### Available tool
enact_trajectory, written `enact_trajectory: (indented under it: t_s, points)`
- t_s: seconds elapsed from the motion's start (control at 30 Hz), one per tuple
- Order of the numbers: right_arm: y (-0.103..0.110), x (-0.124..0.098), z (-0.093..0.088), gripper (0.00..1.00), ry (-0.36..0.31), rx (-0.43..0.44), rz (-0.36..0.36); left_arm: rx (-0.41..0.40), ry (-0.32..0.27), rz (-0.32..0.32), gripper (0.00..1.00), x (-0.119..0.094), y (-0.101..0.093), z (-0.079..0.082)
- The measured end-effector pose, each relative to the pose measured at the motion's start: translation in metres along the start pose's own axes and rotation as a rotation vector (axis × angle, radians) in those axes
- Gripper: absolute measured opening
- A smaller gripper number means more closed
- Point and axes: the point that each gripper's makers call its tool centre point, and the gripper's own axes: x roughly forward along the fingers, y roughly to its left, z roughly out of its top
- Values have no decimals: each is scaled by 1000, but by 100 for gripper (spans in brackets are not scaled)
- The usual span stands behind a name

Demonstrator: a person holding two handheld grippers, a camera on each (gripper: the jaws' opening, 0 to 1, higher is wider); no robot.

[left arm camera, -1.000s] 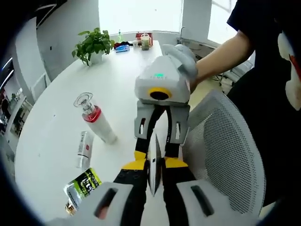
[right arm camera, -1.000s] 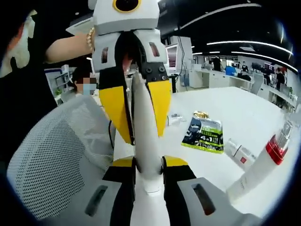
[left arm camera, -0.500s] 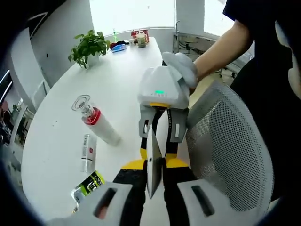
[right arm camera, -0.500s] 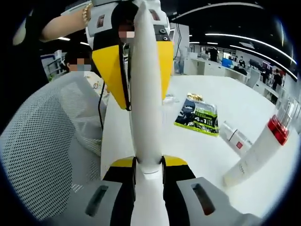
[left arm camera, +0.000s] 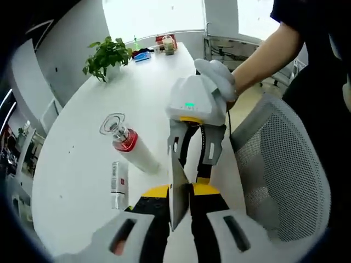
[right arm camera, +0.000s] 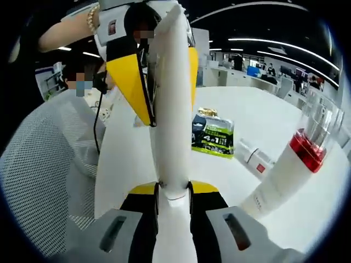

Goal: Arrange the skincare products in the storage area until every visible bottle or jar stands upright without overlapping.

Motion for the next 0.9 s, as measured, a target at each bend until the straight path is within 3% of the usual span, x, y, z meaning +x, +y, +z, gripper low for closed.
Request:
enact_trajectory:
  t_s: [0.3, 0.47, 0.9]
  points:
    - [-24, -14, -5, 19, -35, 87, -81, 22, -9, 21, 11, 5, 20, 3]
    - [-31, -26, -19, 21, -23, 128, -125, 50, -20, 55, 11, 8, 30, 5]
    - [-21, -46, -36, 23, -26, 200, -173, 53, -53, 87, 12, 18, 60, 15]
